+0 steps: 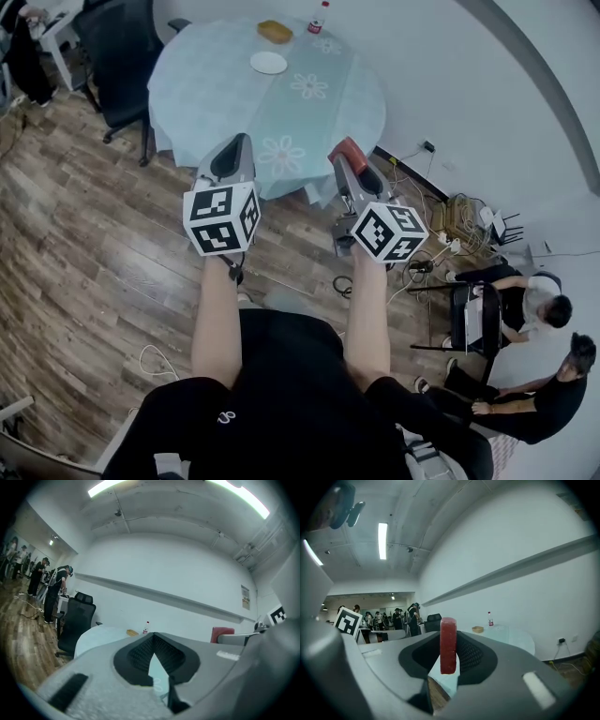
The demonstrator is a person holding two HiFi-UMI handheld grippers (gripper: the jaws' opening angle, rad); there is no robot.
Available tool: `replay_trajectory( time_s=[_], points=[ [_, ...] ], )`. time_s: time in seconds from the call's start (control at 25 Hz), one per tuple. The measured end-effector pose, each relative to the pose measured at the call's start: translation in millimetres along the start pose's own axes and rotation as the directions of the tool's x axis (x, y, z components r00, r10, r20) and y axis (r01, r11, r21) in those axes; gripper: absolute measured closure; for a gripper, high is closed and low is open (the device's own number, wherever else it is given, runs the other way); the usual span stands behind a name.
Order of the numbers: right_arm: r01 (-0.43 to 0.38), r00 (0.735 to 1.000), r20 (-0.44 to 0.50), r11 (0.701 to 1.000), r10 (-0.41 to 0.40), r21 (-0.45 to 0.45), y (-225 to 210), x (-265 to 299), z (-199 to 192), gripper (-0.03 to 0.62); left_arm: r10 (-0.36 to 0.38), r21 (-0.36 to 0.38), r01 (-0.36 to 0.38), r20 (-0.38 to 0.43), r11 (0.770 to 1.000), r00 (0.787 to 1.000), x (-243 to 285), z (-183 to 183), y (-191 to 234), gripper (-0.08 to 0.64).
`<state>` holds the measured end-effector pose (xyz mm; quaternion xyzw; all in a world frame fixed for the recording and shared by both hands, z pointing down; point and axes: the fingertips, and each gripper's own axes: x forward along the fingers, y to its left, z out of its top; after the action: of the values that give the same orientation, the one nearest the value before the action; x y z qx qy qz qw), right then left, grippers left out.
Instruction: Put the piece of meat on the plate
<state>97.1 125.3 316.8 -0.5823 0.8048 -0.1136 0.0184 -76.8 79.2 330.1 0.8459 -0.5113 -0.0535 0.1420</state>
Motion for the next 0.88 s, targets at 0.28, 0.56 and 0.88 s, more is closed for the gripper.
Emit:
replay_trajectory(
  time_s=[0.28, 0.56, 0.88],
  points=[
    [0.013, 1.0, 0.018, 1.0, -0.013, 0.003, -7, 8, 5, 0.488, -0.047, 0.019, 0.048, -0.021, 0.999, 0.999, 14, -3, -11, 0.566],
    [-0.002, 0.999, 0.041, 1.0, 0.002, 0.0, -18, 37, 12, 0.488, -0.047, 0.04, 0.047, -0.008, 0.998, 0.999, 38, 5, 6, 0.566],
    [-0.026, 0.998, 0.049, 0.999, 0.025, 0.02, -48, 104, 19, 0.488, -0.004, 0.062, 0.004, -0.009, 0.998, 1.0, 92, 10, 39, 0.566]
  ],
)
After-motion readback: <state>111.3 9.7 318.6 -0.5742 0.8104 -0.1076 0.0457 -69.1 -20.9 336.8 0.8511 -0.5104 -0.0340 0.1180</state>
